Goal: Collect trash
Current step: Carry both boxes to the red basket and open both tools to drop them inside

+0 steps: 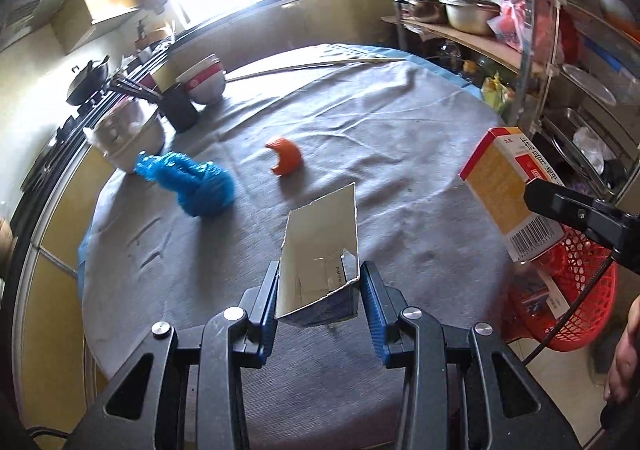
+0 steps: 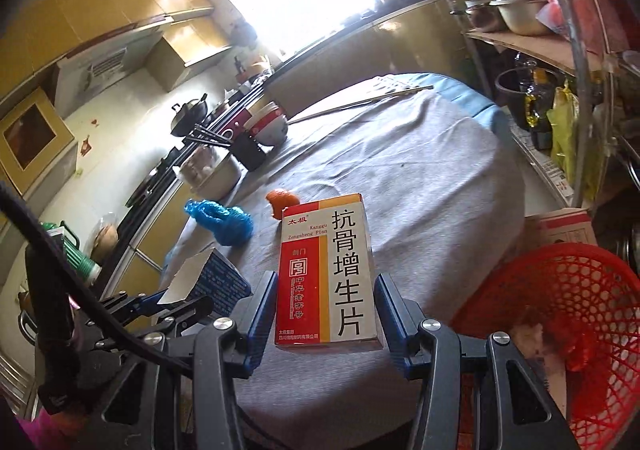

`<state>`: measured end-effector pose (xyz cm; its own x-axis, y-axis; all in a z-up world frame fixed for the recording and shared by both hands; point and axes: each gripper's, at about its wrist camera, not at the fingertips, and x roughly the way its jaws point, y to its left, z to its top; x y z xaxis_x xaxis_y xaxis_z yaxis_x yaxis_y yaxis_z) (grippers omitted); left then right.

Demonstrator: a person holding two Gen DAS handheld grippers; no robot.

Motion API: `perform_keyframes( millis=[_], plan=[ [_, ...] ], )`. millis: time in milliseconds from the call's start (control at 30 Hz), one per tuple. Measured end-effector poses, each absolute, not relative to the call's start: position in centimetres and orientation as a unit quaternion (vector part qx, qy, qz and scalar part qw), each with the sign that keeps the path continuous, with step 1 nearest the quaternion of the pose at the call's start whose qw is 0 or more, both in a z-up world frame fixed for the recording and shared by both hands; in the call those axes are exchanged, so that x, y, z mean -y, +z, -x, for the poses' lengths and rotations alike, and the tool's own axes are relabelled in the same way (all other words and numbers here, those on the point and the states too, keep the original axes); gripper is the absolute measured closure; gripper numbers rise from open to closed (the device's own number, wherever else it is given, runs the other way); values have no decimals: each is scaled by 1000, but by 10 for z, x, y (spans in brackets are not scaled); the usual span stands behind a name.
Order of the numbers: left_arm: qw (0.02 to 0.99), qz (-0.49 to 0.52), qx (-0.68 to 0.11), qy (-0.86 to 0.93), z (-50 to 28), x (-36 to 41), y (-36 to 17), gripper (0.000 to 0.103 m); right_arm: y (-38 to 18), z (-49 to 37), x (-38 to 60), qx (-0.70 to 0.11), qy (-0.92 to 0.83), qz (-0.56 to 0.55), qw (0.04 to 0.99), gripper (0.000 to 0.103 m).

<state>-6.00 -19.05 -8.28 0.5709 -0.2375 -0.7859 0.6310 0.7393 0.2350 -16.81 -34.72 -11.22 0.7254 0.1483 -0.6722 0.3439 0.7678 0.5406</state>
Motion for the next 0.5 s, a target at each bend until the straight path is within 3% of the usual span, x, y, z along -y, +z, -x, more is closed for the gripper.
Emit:
perform_keyframes(
  millis=[500],
  plan=[
    [832, -292, -369, -295, 90, 234, -81, 63, -114, 208, 380, -352, -98, -354, 861, 51]
  ],
)
